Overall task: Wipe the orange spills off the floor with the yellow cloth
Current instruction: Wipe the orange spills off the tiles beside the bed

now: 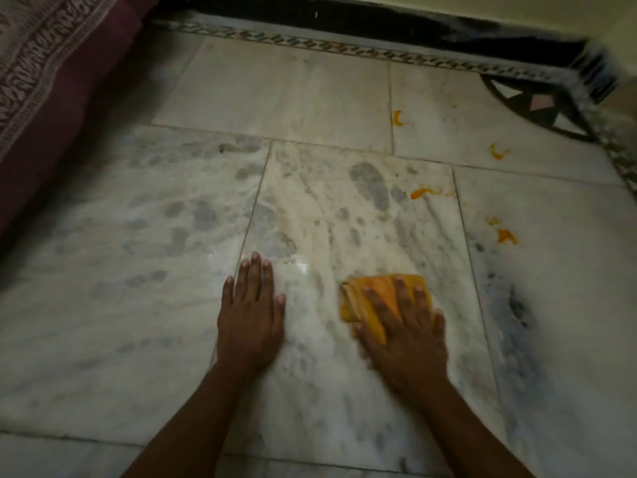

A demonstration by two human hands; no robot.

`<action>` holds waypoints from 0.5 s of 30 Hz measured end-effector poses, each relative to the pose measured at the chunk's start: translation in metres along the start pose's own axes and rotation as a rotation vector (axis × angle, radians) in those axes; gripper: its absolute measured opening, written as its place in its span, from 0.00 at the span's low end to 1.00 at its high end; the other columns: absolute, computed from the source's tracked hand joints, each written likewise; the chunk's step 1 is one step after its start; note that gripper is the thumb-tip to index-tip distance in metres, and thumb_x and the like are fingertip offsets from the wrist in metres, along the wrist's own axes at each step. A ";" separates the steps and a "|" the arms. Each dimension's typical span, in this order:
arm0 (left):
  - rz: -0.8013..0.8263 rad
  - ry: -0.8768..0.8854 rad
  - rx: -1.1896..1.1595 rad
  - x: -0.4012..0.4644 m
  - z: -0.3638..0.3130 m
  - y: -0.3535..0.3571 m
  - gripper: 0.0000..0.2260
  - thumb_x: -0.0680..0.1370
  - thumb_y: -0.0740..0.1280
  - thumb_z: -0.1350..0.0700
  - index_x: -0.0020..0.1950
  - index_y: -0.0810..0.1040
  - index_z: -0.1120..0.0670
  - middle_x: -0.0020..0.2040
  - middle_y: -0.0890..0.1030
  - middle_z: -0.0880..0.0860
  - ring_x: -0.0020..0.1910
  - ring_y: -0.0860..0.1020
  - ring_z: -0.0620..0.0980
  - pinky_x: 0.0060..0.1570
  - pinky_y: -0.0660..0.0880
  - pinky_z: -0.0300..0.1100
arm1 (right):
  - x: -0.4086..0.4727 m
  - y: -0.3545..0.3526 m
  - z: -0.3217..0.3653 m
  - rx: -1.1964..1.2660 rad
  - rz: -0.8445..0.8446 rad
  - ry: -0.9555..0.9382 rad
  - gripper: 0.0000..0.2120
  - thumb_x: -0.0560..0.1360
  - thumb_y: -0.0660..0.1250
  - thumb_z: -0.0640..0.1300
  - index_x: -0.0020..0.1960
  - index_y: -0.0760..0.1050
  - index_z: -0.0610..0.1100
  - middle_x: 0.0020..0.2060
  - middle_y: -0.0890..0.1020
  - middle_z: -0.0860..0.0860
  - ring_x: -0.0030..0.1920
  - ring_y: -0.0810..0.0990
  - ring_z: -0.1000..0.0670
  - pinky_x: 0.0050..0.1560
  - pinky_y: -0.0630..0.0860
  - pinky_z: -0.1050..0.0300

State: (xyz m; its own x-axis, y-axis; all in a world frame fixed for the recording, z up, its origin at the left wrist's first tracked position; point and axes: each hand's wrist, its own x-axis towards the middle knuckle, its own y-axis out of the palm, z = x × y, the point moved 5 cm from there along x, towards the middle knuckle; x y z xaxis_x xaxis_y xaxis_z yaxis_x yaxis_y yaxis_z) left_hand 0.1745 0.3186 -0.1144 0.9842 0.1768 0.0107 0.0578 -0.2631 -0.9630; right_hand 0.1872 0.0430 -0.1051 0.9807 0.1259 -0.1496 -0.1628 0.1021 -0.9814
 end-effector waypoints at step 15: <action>-0.016 -0.013 -0.021 -0.017 -0.006 -0.001 0.33 0.82 0.47 0.39 0.84 0.58 0.54 0.85 0.53 0.54 0.85 0.52 0.54 0.82 0.50 0.53 | -0.036 0.005 -0.019 0.023 -0.148 0.047 0.32 0.77 0.49 0.74 0.80 0.54 0.69 0.84 0.54 0.52 0.83 0.52 0.41 0.77 0.58 0.33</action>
State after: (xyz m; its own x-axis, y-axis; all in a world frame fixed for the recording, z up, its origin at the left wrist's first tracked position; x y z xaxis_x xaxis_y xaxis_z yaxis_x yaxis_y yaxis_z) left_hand 0.1583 0.3104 -0.1123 0.9809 0.1933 0.0222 0.0769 -0.2804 -0.9568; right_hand 0.1526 0.0207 -0.1071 0.9981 0.0612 -0.0093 -0.0177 0.1384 -0.9902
